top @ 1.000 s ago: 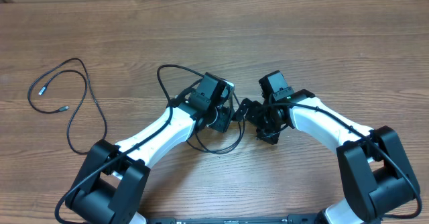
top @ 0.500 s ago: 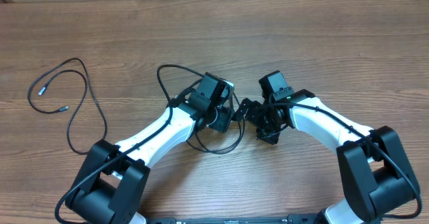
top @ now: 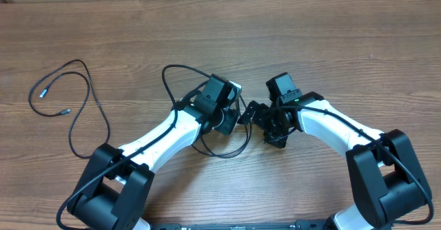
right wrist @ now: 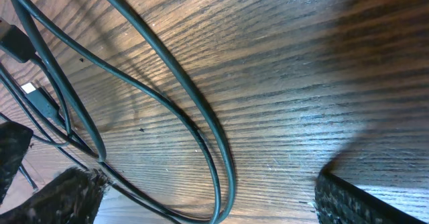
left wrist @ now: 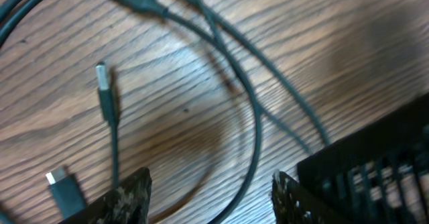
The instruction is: Untangle cables
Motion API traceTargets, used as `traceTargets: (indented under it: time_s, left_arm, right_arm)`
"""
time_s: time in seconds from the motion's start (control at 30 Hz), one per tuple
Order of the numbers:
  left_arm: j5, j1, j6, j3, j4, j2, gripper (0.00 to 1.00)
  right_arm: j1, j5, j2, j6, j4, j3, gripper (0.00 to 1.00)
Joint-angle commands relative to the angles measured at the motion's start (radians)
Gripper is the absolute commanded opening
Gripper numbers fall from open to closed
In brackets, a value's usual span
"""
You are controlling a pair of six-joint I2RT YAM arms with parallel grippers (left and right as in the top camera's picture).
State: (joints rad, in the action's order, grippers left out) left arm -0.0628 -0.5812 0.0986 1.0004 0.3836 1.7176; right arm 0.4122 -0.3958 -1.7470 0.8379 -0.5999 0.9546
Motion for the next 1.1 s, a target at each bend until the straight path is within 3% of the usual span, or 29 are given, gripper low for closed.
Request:
traceTargets:
  time_s: [0.0, 0.33, 0.57, 0.67, 0.87, 1.07]
  left_arm:
    - [0.054, -0.001, -0.089, -0.004, 0.032, 0.025, 0.58]
    - [0.045, -0.003, -0.093, -0.004, 0.032, 0.063, 0.63]
    - [0.047, -0.002, -0.104, -0.004, 0.026, 0.063, 0.56]
    - [0.047, -0.002, -0.103, -0.004, 0.026, 0.063, 0.67]
    - [0.045, -0.002, -0.103, -0.004, 0.023, 0.063, 0.60]
    - [0.045, -0.002, -0.103, -0.004, 0.023, 0.063, 0.59]
  right_arm:
    - [0.000, 0.055, -0.034, 0.000, -0.010, -0.039, 1.00]
    - [0.000, 0.055, -0.034, 0.000, -0.010, -0.039, 1.00]
    - [0.000, 0.055, -0.034, 0.000, -0.010, -0.039, 1.00]
    - [0.000, 0.055, -0.034, 0.000, -0.010, -0.039, 1.00]
    - [0.000, 0.055, -0.034, 0.000, -0.010, -0.039, 1.00]
    - [0.000, 0.055, -0.034, 0.000, -0.010, -0.039, 1.00]
